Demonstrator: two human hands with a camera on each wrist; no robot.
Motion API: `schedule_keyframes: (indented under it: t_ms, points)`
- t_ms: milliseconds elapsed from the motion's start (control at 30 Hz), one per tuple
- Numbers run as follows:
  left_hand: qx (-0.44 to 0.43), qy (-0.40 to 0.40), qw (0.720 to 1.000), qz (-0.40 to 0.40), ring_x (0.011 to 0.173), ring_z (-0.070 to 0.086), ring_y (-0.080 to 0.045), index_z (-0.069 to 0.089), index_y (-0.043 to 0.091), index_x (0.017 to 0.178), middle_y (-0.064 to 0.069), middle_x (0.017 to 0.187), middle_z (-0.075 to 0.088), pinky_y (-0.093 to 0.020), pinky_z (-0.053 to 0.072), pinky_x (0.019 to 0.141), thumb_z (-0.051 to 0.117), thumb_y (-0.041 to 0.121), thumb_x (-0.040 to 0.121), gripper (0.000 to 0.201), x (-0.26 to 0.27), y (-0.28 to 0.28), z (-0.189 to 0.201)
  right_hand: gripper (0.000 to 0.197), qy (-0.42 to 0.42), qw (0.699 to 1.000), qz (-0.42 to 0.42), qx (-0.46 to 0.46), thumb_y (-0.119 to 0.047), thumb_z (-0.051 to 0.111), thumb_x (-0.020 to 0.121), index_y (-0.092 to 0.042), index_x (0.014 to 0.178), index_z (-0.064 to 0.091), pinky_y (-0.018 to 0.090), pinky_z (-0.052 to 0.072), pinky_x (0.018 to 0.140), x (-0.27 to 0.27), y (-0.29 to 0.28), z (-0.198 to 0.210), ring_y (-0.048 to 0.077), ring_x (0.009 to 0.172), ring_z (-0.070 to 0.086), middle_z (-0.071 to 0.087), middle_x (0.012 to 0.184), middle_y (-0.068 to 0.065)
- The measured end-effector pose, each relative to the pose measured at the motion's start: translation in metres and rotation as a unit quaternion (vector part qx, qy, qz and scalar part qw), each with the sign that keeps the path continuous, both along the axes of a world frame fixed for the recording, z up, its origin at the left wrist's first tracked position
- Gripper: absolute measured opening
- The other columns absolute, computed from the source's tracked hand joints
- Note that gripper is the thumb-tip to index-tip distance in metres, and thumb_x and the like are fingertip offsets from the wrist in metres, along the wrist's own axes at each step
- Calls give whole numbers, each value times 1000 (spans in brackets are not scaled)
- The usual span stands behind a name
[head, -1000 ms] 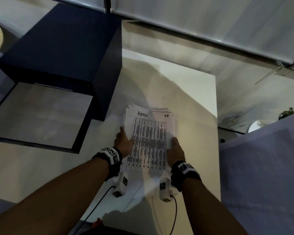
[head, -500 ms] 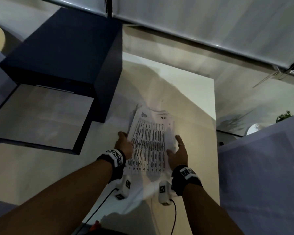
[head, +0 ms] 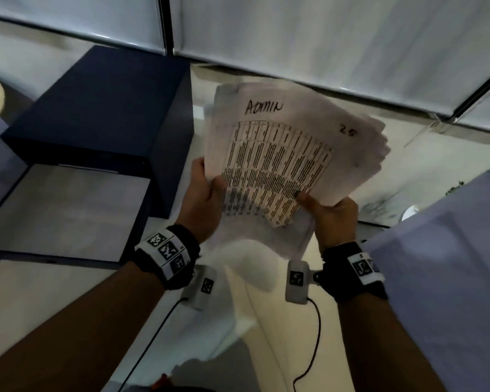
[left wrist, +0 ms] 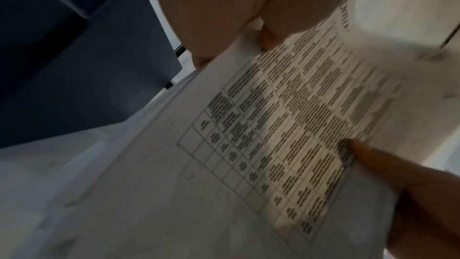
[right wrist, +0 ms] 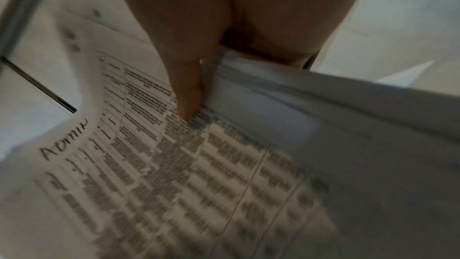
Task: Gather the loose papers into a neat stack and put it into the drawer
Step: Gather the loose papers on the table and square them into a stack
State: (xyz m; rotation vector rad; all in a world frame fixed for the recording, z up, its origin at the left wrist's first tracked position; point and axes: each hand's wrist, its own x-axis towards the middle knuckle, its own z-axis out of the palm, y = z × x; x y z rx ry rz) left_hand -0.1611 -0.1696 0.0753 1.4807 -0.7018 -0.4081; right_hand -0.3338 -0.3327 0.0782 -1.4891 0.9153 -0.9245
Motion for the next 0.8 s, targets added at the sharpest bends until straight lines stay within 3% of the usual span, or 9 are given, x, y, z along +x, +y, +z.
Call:
schedule_keyframes:
  t_ms: [67, 233, 300, 400, 433, 567, 633, 700, 800]
  points:
    - [4, -1, 1000, 3, 98, 57, 15, 28, 7, 130, 10, 114, 50, -5, 49, 80, 43, 2, 100, 34, 0, 4, -9, 23, -6, 1000, -11, 0, -17, 91, 61, -26, 72, 73, 33, 59, 72, -2, 16, -3, 6, 73, 69, 74, 74, -16]
    - [49, 35, 998, -36, 110, 57, 10, 28, 20, 130, 11, 123, 52, -15, 50, 88, 51, 3, 98, 44, 5, 20, -51, 44, 9, 1000, 14, -3, 1, 85, 67, -27, 95, 67, 29, 60, 77, -3, 43, -19, 8, 87, 71, 73, 91, -12]
    - [51, 17, 998, -46, 116, 55, 2, 35, 13, 136, 6, 125, 54, -19, 51, 95, 45, 3, 100, 39, 6, 18, -49, 43, 13, 1000, -1, 0, 1, 84, 68, -28, 93, 67, 24, 58, 74, 0, 43, -17, 2, 83, 70, 72, 92, -12]
    - [30, 15, 999, -35, 111, 55, 9, 38, 15, 138, 15, 120, 55, -9, 48, 90, 43, 10, 102, 37, 6, 15, -37, 35, 8, 1000, -19, 16, 1, 83, 69, -28, 81, 67, 10, 53, 61, 1, 42, -7, -9, 67, 67, 71, 74, -17]
    - [19, 21, 999, -32, 109, 57, 9, 38, 16, 136, 14, 119, 56, -12, 50, 88, 46, 15, 101, 36, 7, 15, -34, 34, 11, 999, -27, 12, 0, 84, 69, -28, 80, 67, 10, 53, 60, 2, 43, -4, -8, 66, 67, 71, 71, -18]
    - [9, 86, 995, -49, 106, 66, -17, 40, 14, 128, -6, 119, 61, -43, 60, 83, 73, 33, 84, 58, 13, 23, -33, 42, 5, 999, -43, 7, -14, 91, 62, -13, 99, 71, 27, 60, 72, 3, 50, 5, 18, 86, 72, 75, 92, 1]
    - [2, 105, 994, -24, 100, 68, -11, 42, 13, 122, -4, 114, 62, -44, 61, 80, 79, 22, 79, 58, 15, 24, -30, 48, -53, 997, -61, 8, -23, 90, 61, -13, 103, 67, 26, 58, 72, 9, 54, 17, 14, 87, 71, 73, 98, 5]
    - [-14, 125, 992, -27, 100, 69, -14, 47, 10, 123, -6, 113, 66, -42, 61, 79, 82, 16, 76, 59, 15, 25, -28, 46, -72, 991, -108, -17, -36, 86, 57, -27, 96, 65, 23, 56, 70, 17, 58, 29, 5, 79, 66, 68, 94, 0]
    - [-6, 136, 990, -42, 99, 71, -16, 57, 12, 121, -4, 109, 72, -37, 60, 81, 83, 16, 74, 55, 15, 26, -23, 29, -86, 981, -176, 0, -34, 83, 61, -30, 86, 67, 39, 56, 76, 27, 62, 37, 12, 77, 64, 68, 86, -1]
